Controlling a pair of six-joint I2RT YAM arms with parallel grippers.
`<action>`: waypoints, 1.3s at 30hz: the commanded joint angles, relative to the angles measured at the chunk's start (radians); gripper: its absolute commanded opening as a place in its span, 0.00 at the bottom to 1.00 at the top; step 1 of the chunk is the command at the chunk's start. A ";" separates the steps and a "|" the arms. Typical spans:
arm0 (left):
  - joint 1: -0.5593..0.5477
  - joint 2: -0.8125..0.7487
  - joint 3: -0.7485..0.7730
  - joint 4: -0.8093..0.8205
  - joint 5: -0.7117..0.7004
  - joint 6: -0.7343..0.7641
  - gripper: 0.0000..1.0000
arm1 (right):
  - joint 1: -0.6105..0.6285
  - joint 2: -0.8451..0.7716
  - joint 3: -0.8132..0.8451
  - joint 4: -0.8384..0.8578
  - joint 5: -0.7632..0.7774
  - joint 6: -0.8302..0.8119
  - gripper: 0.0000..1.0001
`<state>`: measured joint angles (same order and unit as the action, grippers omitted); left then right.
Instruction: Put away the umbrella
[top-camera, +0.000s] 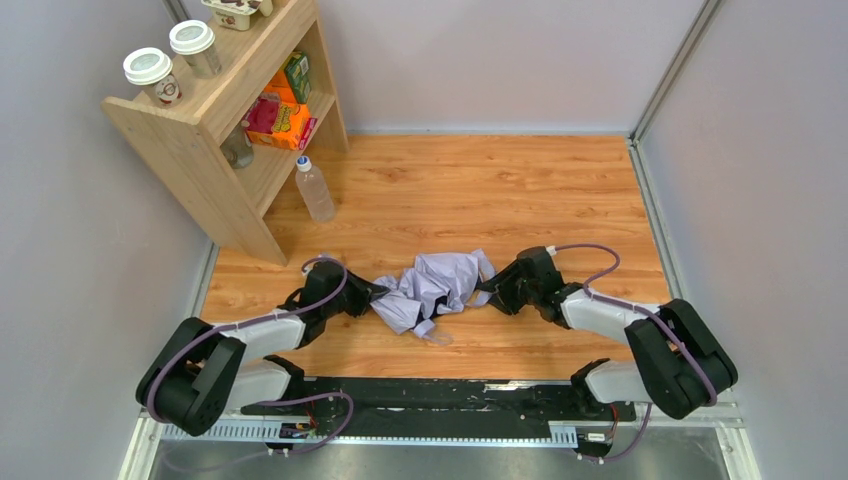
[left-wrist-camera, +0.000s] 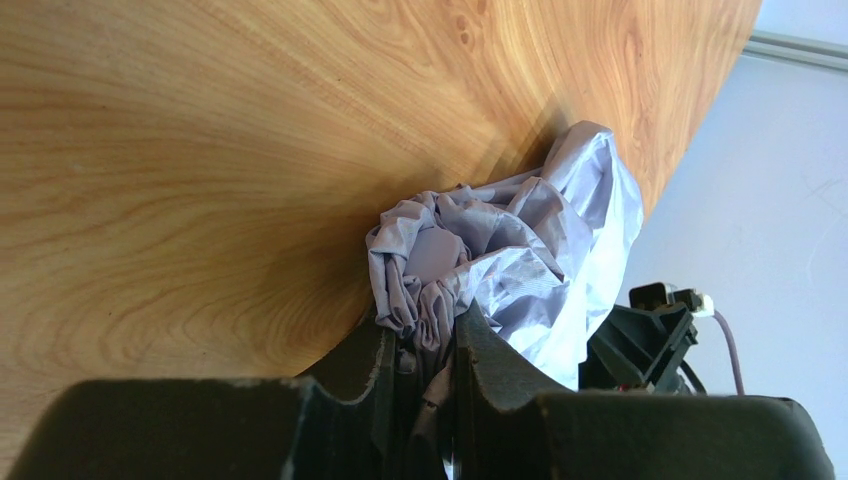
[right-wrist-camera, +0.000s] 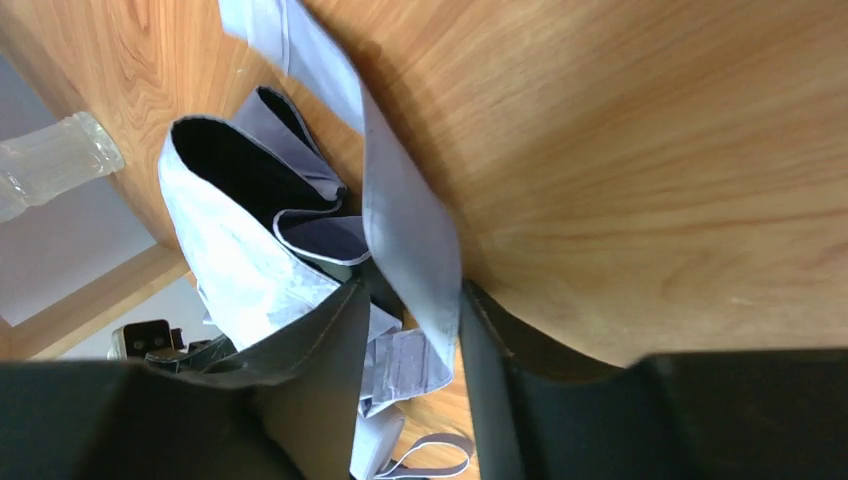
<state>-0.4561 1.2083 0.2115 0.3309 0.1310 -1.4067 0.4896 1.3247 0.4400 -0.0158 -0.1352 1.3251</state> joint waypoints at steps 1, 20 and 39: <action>-0.009 -0.010 -0.031 -0.196 -0.014 0.055 0.00 | 0.001 0.002 -0.067 0.187 0.175 -0.001 0.37; -0.035 -0.087 -0.008 -0.294 -0.045 0.005 0.00 | -0.005 0.072 0.242 0.776 -0.266 -0.422 0.00; -0.098 -0.182 -0.018 -0.323 -0.153 -0.106 0.00 | -0.177 0.527 0.207 0.850 -0.226 -0.550 0.00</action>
<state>-0.5426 1.0176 0.2081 0.1066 0.0154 -1.4879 0.3172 1.8362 0.6212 0.8490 -0.4236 0.8165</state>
